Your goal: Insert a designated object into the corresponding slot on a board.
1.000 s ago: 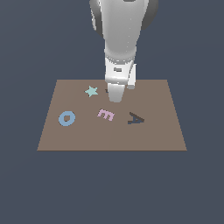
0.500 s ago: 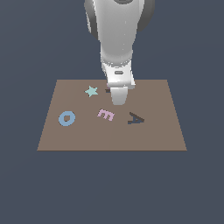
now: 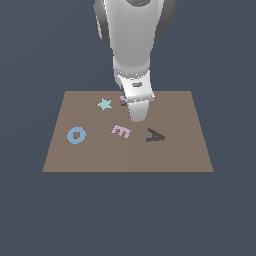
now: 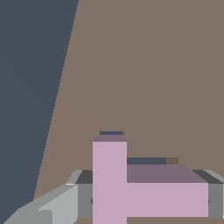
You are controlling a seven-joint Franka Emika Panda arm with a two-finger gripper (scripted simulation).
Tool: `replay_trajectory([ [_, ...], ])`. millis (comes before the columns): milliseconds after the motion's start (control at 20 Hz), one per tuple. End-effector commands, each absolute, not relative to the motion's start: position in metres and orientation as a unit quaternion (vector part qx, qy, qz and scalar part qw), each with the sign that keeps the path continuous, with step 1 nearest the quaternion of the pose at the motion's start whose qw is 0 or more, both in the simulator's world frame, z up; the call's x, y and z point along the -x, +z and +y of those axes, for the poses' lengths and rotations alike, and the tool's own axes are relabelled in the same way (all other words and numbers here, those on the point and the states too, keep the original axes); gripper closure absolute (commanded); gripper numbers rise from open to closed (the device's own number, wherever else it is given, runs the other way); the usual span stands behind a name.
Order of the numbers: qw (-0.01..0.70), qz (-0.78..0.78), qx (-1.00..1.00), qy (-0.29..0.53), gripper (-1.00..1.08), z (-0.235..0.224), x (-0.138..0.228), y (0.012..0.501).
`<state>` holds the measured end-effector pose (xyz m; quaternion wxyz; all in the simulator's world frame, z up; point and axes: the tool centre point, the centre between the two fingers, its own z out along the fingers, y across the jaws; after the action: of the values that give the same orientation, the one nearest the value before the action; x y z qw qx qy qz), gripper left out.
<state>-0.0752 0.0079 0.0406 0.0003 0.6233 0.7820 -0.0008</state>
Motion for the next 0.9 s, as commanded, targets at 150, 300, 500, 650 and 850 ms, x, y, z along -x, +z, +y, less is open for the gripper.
replay_trajectory([
  [150,0.000,0.784,-0.621,-0.001,1.08,0.008,0.075,0.040],
  [300,0.000,0.785,-0.620,-0.001,1.08,0.008,0.074,0.036],
  [500,0.000,0.786,-0.619,-0.001,1.08,0.008,0.074,0.031],
  [650,0.000,0.786,-0.619,-0.001,-0.92,0.008,0.074,0.031],
  [850,0.000,0.786,-0.619,-0.001,-0.92,0.008,0.074,0.031],
])
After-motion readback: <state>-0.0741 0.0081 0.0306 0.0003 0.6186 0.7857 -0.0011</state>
